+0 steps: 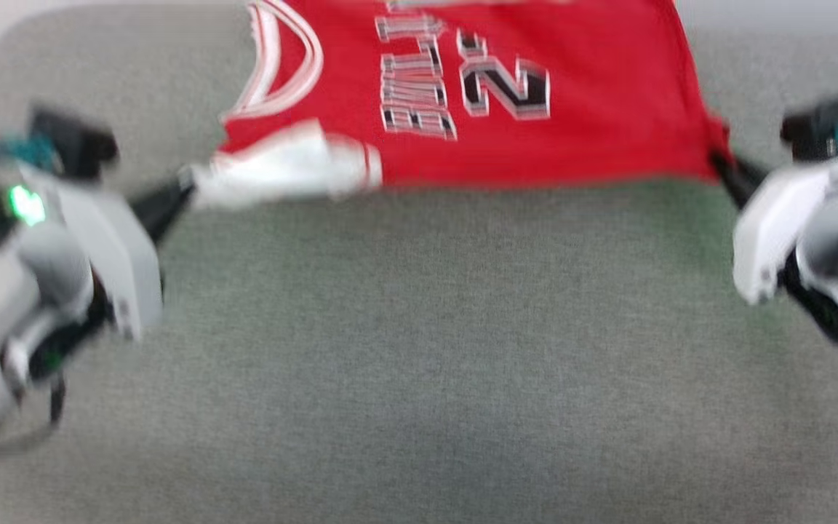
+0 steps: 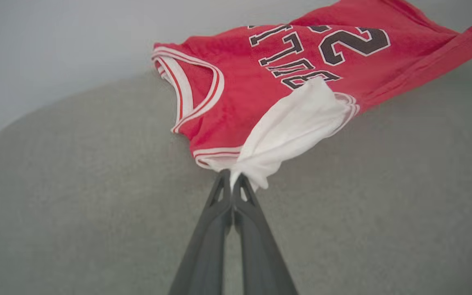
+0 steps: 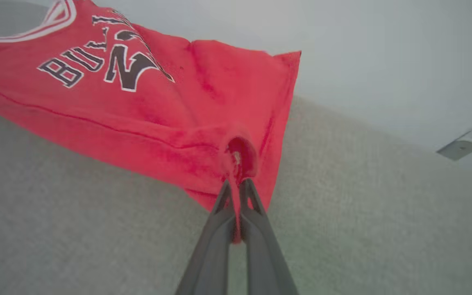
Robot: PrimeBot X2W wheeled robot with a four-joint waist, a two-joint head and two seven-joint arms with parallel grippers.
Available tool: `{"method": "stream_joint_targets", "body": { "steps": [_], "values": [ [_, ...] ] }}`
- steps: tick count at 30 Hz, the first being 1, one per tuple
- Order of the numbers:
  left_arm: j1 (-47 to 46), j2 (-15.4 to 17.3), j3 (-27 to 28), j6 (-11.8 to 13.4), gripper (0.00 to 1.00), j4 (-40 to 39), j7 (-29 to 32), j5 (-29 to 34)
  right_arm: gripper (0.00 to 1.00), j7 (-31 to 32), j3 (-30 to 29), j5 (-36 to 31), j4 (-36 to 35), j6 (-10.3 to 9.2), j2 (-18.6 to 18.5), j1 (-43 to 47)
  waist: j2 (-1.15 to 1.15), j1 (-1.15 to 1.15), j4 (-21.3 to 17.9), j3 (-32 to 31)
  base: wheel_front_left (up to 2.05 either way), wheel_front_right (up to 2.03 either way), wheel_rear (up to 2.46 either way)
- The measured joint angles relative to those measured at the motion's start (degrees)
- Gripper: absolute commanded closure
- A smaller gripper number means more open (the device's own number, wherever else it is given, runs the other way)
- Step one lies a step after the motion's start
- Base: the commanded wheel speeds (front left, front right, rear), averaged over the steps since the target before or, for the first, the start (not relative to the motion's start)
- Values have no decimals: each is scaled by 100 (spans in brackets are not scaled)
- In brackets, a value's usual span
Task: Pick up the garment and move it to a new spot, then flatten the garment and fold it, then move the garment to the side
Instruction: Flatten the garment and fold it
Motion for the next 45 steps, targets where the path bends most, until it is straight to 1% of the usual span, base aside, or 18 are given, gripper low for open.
{"method": "stream_joint_targets", "body": {
  "steps": [1,3,6,8,11,14,17,21,25,28,31,35,38,40,42,45],
  "values": [
    [221,129,-53,120,100,-255,22,-69,100,73,-4,125,-190,0,-109,260,0,0,3,-77,0,0,0],
    [662,385,-101,448,100,-764,21,-277,100,247,-20,332,-617,0,-350,774,0,0,6,-224,0,0,0],
    [1251,714,-203,840,100,-1435,19,-455,100,564,-97,571,-1193,0,-589,1564,0,0,7,-418,0,0,0],
    [1632,921,-270,1057,100,-1835,26,-564,100,867,-169,827,-1552,0,-658,2086,0,0,3,-526,0,0,0],
    [2175,1182,-353,1377,100,-2418,131,-713,100,1273,-322,991,-2062,0,-800,2785,0,0,-15,-652,0,0,0],
    [2616,1319,-393,1649,100,-2921,216,-918,100,1646,-528,1158,-2541,-1,-867,3381,0,0,-36,-723,0,0,0],
    [2965,1411,-409,1891,100,-3240,261,-1059,100,2015,-626,1328,-3033,0,-990,3906,0,0,-50,-738,0,0,0],
    [3482,1461,-450,2131,100,-3583,486,-1276,100,2376,-828,1434,-3467,-1,-1112,4510,0,0,-63,-721,0,0,0],
    [3712,1573,-452,2328,100,-3787,619,-1389,100,2528,-1088,1467,-3749,-1,-1116,4882,0,0,-77,-689,0,0,0],
    [3743,1715,-449,2454,100,-4001,702,-1408,100,2571,-1234,1471,-3895,-1,-1132,5004,0,0,-97,-670,0,0,0],
    [3680,1867,-405,2509,100,-4305,803,-1369,100,2614,-1438,1422,-4062,0,-1112,5019,0,0,-136,-654,0,0,0],
    [3243,2168,-193,2597,100,-4596,988,-1024,100,2640,-1729,1235,-4207,0,-976,4951,0,0,-190,-633,0,0,0],
    [2817,2360,12,2591,100,-4678,1217,-738,100,2637,-1869,1056,-4236,0,-884,4690,0,0,-229,-616,0,0,0],
    [2491,2410,168,2480,100,-4610,1368,-512,100,2620,-1922,958,-4202,0,-810,4474,0,0,-260,-602,0,0,0],
    [2166,2386,323,2302,100,-4435,1524,-337,100,2621,-1918,858,-4149,0,-713,4222,0,0,-296,-584,0,0,0],
    [1714,2190,461,1951,100,-3975,1753,-46,100,2633,-1867,689,-3984,0,-608,3816,0,0,-351,-546,0,0,0]
  ]
}}
